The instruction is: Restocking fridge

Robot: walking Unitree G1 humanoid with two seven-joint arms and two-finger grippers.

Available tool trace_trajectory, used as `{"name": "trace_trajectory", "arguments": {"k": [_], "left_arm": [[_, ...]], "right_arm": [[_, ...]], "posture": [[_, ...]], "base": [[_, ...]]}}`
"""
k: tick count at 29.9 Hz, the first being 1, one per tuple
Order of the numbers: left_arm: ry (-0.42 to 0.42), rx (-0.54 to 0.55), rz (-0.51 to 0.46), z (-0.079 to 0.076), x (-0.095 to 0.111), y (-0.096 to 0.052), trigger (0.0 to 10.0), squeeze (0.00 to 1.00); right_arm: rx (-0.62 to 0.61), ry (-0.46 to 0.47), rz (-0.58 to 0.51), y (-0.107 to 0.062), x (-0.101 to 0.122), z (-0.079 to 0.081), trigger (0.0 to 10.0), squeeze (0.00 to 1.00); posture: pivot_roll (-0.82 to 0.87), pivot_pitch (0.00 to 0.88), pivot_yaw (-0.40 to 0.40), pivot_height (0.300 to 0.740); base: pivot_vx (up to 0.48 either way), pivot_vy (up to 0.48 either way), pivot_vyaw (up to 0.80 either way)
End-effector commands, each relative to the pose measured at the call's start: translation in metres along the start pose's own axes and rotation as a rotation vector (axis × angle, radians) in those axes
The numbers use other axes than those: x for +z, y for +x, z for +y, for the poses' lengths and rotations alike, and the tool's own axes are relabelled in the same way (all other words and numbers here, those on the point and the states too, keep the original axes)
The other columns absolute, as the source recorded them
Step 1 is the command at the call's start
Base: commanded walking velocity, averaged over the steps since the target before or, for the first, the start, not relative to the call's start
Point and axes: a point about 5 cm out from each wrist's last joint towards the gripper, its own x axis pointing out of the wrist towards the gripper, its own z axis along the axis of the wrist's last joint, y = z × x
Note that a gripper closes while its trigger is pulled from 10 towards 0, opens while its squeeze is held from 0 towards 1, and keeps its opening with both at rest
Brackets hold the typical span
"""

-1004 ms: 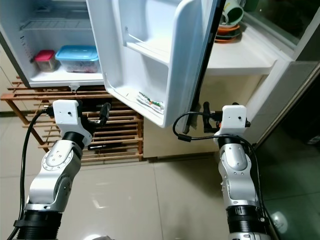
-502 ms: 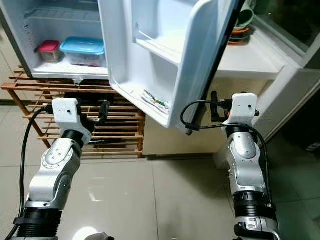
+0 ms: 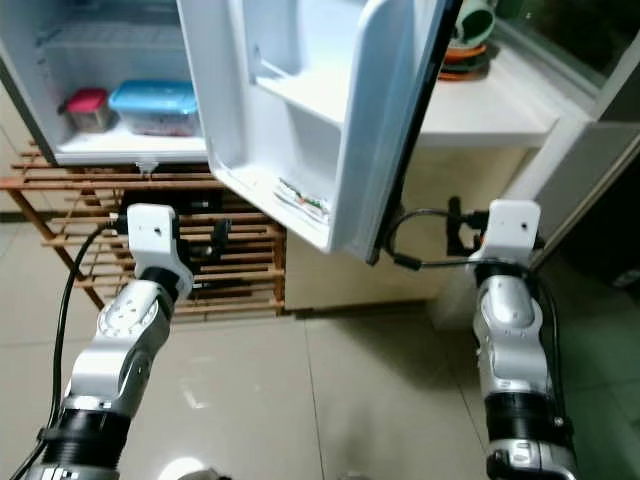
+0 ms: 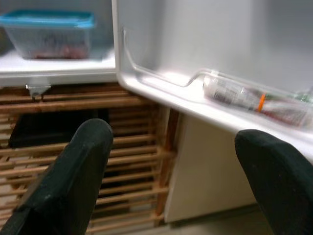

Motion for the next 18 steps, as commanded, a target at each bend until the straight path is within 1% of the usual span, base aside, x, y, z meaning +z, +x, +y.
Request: {"name": "trace_trajectory", "arguments": {"k": [1,2,5,6,7,8,9,10,11,12,14,15,16,18], "left_arm": [[0.029,0.006,0.022,0.004,-0.008,0.0,10.0,0.0],[0.034,0.009,0.03,0.005,-0.01,0.0,10.0,0.0],[0.064,0.024,0.08,0.014,-0.027,-0.005,10.0,0.0],[0.064,0.024,0.08,0.014,-0.027,-0.005,10.0,0.0],[0.079,0.025,0.11,0.017,-0.035,-0.007,10.0,0.0],[0.121,0.032,0.166,0.022,-0.05,-0.013,10.0,0.0],[0.121,0.032,0.166,0.022,-0.05,-0.013,10.0,0.0],[0.139,0.03,0.191,0.023,-0.057,-0.015,10.0,0.0],[0.171,0.033,0.231,0.026,-0.068,-0.019,10.0,0.0],[0.171,0.033,0.231,0.026,-0.068,-0.019,10.0,0.0],[0.18,0.047,0.258,0.029,-0.077,-0.022,10.0,0.0],[0.18,0.047,0.258,0.029,-0.077,-0.022,10.0,0.0],[0.175,0.056,0.29,0.032,-0.084,-0.025,10.0,0.0],[0.175,0.056,0.29,0.032,-0.084,-0.025,10.0,0.0]], "right_arm": [[-0.012,-0.02,-0.017,0.007,0.004,-0.003,10.0,0.05],[-0.013,-0.02,-0.015,0.008,0.004,-0.003,10.0,0.06],[-0.009,-0.032,-0.011,0.017,0.007,-0.002,10.0,0.05],[-0.009,-0.032,-0.011,0.017,0.007,-0.002,10.0,0.05],[-0.008,-0.04,-0.011,0.02,0.008,-0.002,10.0,0.05],[-0.008,-0.052,-0.014,0.027,0.012,-0.002,10.0,0.05],[-0.008,-0.052,-0.014,0.027,0.012,-0.002,10.0,0.05],[-0.009,-0.065,-0.013,0.03,0.013,-0.002,10.0,0.05],[-0.019,-0.083,-0.008,0.038,0.016,-0.004,10.0,0.05],[-0.019,-0.083,-0.008,0.038,0.016,-0.004,10.0,0.05],[-0.034,-0.099,0.002,0.044,0.019,-0.007,10.0,0.05],[-0.034,-0.099,0.002,0.044,0.019,-0.007,10.0,0.05],[-0.047,-0.105,0.004,0.051,0.025,-0.01,10.0,0.05],[-0.047,-0.105,0.004,0.051,0.025,-0.01,10.0,0.05]], "posture": [[-0.04,0.019,-0.016,0.74],[-0.04,0.019,-0.016,0.74],[-0.02,0.018,-0.028,0.74],[-0.02,0.018,-0.028,0.74],[-0.01,0.02,-0.032,0.74],[-0.01,0.02,-0.036,0.74],[-0.01,0.02,-0.036,0.74],[-0.01,0.021,-0.037,0.74],[0.0,0.021,-0.042,0.74],[0.0,0.021,-0.042,0.74],[0.0,0.023,-0.05,0.74],[0.0,0.023,-0.05,0.74],[0.01,0.027,-0.055,0.74],[0.01,0.027,-0.055,0.74]], "base": [[0.0,0.0,0.0],[0.0,0.0,0.0],[0.0,0.0,0.0],[0.0,0.0,0.0],[0.0,0.0,0.0],[0.0,0.0,0.0],[0.0,0.0,0.0],[0.0,0.0,0.0],[0.0,0.0,0.0],[0.0,0.0,0.0],[0.0,0.0,0.0],[0.0,0.0,0.0],[0.0,0.0,0.0],[0.0,0.0,0.0]]}}
